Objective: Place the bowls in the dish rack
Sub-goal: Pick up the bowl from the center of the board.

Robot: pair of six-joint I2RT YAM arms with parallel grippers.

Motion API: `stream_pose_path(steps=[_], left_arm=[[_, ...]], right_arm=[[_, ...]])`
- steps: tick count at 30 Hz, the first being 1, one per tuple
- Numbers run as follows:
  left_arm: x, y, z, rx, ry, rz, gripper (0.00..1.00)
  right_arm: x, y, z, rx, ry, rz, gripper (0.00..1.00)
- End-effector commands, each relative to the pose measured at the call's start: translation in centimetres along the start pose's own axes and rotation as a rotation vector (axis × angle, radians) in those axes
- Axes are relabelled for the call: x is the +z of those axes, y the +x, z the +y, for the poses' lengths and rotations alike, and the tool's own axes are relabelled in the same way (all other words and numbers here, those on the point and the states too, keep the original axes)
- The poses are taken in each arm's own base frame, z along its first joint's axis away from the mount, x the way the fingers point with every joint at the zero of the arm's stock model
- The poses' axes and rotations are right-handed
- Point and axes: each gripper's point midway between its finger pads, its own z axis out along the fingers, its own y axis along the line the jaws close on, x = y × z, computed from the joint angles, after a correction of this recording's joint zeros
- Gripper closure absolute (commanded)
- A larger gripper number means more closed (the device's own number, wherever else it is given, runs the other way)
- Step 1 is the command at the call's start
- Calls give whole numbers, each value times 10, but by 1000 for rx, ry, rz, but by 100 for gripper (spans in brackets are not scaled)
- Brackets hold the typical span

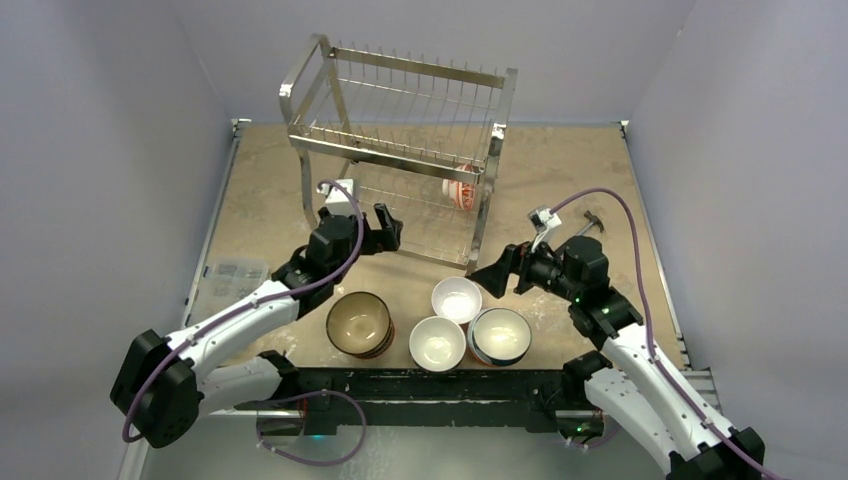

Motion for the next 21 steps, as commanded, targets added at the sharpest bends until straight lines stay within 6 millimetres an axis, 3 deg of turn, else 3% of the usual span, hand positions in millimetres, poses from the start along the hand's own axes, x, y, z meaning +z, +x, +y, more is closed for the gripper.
stream_pose_path(steps=[1, 9, 13, 21], left_arm=[[-18, 12, 16, 18, -106, 146, 1], [-28, 39, -9, -74, 8, 303, 2], [-29, 54, -40, -130, 160, 395, 6], [-21, 75, -75, -144, 262, 520, 11]], right_arm=[[1, -7, -1, -8, 10, -44, 1], [-6, -11, -5, -2, 53, -68, 1], [-9, -15, -5, -4, 64, -84, 1], [-13, -25, -2, -12, 74, -125, 1]])
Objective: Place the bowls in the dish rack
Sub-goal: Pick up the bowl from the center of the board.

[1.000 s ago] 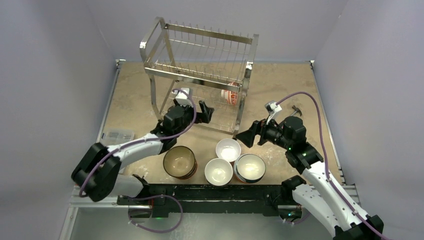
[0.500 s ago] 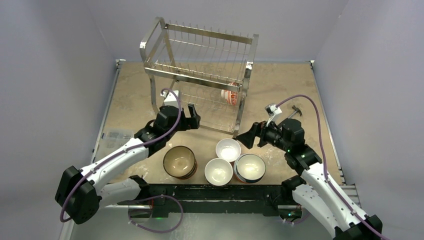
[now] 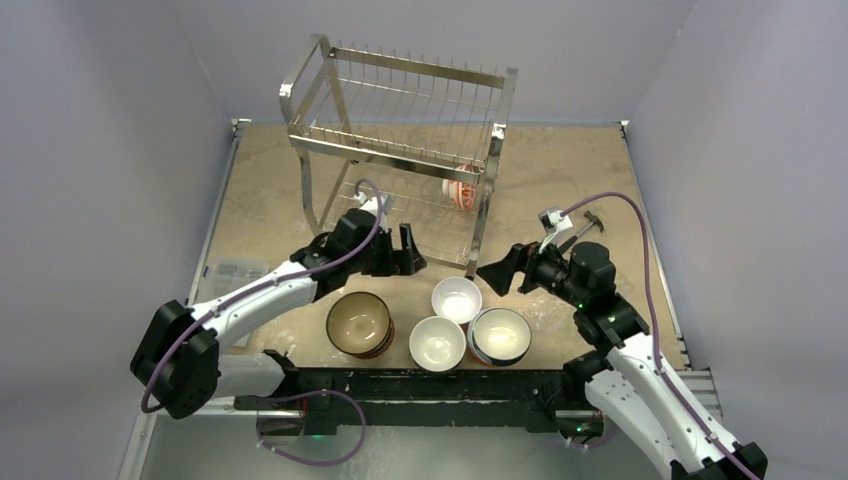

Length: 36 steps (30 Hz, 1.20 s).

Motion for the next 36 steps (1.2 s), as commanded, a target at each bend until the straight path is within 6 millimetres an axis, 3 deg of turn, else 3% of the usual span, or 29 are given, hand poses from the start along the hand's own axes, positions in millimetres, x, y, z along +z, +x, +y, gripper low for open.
stream_pose_path(steps=[1, 7, 12, 24, 36], left_arm=[[4, -11, -48, 7, 152, 13, 12], [25, 20, -70, 10, 189, 96, 18], [43, 47, -62, -9, 152, 170, 25], [60, 79, -48, -93, 113, 170, 33], [77, 99, -46, -106, 132, 200, 56]], right_arm=[[-4, -20, 4, -9, 14, -66, 1], [-4, -22, 5, -4, 12, -83, 1], [-3, -22, 4, -3, 14, -80, 1], [2, -15, -2, 24, 27, -66, 1], [3, -15, -4, 35, 35, -68, 1]])
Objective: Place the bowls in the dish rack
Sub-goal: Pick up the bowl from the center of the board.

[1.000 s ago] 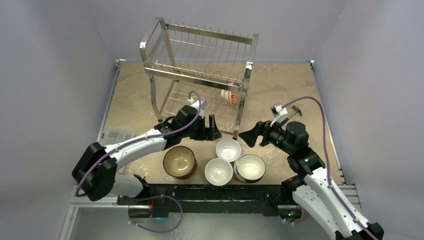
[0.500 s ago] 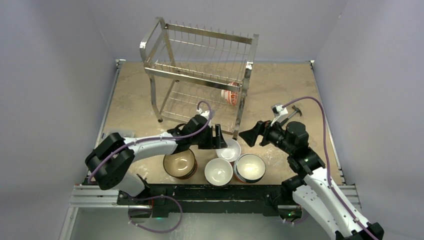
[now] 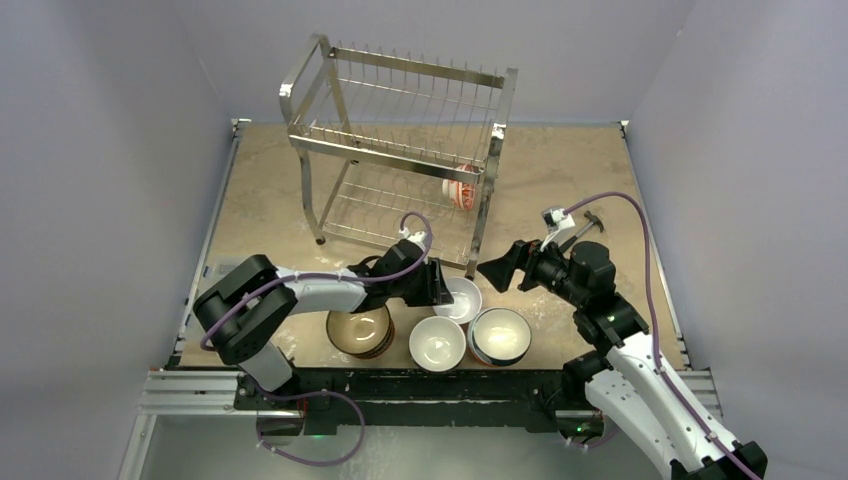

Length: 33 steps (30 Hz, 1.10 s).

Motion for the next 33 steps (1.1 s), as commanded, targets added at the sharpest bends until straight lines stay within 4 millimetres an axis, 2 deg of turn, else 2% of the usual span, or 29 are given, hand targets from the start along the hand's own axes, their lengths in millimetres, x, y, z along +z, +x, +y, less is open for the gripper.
stream_pose_path(steps=[1, 4, 8, 10, 16, 21, 26, 31, 33], left_arm=[[4, -4, -10, -5, 50, -31, 60], [5, -5, -7, -6, 39, -41, 70], [5, -6, -7, 0, 39, -42, 94], [3, -8, -8, 1, 41, -53, 100], [-13, -21, -10, 18, 15, -115, 100], [-38, -44, -11, 45, -36, -212, 100], [-65, -65, -25, 72, -38, -296, 100], [-87, -75, -22, 79, -83, -356, 100], [-90, -75, -29, 90, -65, -374, 100]], right_arm=[[2, -9, 1, 4, 2, -41, 1], [2, -9, 2, 4, -2, -38, 1], [2, -9, 0, 9, 8, -38, 1], [3, -8, -1, 19, 13, -37, 1], [5, -5, -2, 28, 12, -23, 1], [5, -5, 1, 32, -5, -17, 1], [8, 2, 5, 49, -34, 17, 1], [10, 1, 13, 35, -87, 23, 1], [10, 3, 16, 34, -105, 31, 1]])
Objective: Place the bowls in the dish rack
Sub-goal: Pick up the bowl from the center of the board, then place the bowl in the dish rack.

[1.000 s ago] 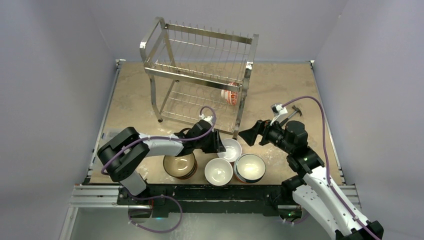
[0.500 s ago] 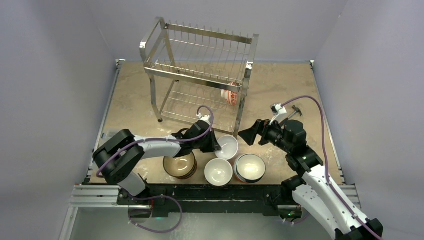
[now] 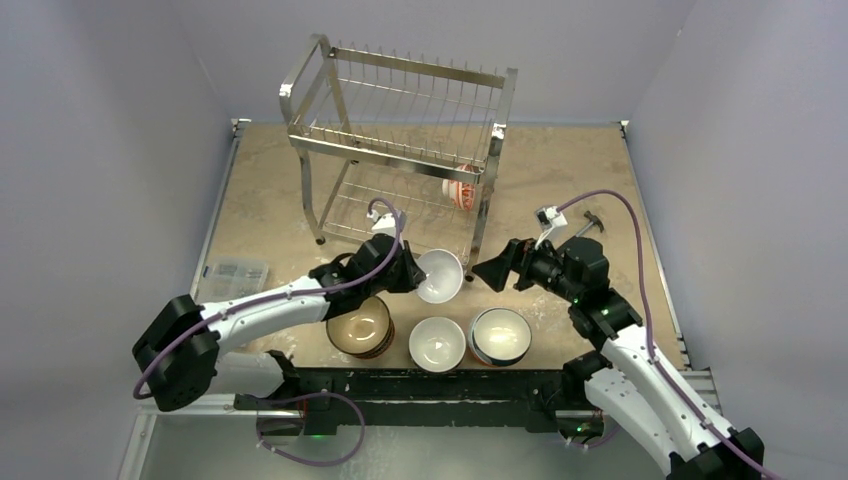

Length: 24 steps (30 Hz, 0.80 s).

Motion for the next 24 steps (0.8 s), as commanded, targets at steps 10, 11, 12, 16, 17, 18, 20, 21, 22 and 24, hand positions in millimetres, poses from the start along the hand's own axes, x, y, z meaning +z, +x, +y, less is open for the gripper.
stream_pose_path(steps=[10, 11, 12, 16, 17, 18, 20, 21, 22, 24], left_arm=[[-10, -21, -64, 151, 13, -106, 100], [-11, -21, -69, 167, 13, -109, 100], [-11, -19, -72, 181, 10, -109, 100], [-10, -20, -81, 195, 7, -118, 100], [-11, -20, -82, 196, 5, -123, 100], [-11, -21, -82, 195, 3, -125, 100], [-11, -22, -82, 192, 1, -131, 100], [-11, -22, -81, 193, -3, -133, 100], [-11, -21, -79, 195, -9, -131, 100], [-12, -21, -78, 201, -16, -131, 100]], right_arm=[[12, 16, 7, -12, -105, 62, 1], [13, 18, 7, -9, -110, 71, 1], [14, 19, 7, -9, -114, 77, 2], [17, 26, 6, -11, -128, 102, 8], [17, 27, 7, -10, -134, 108, 11], [17, 27, 7, -10, -138, 110, 16], [18, 24, 9, -20, -151, 100, 30], [18, 24, 11, -21, -162, 100, 38], [18, 24, 12, -23, -170, 102, 47], [18, 25, 12, -23, -169, 104, 70]])
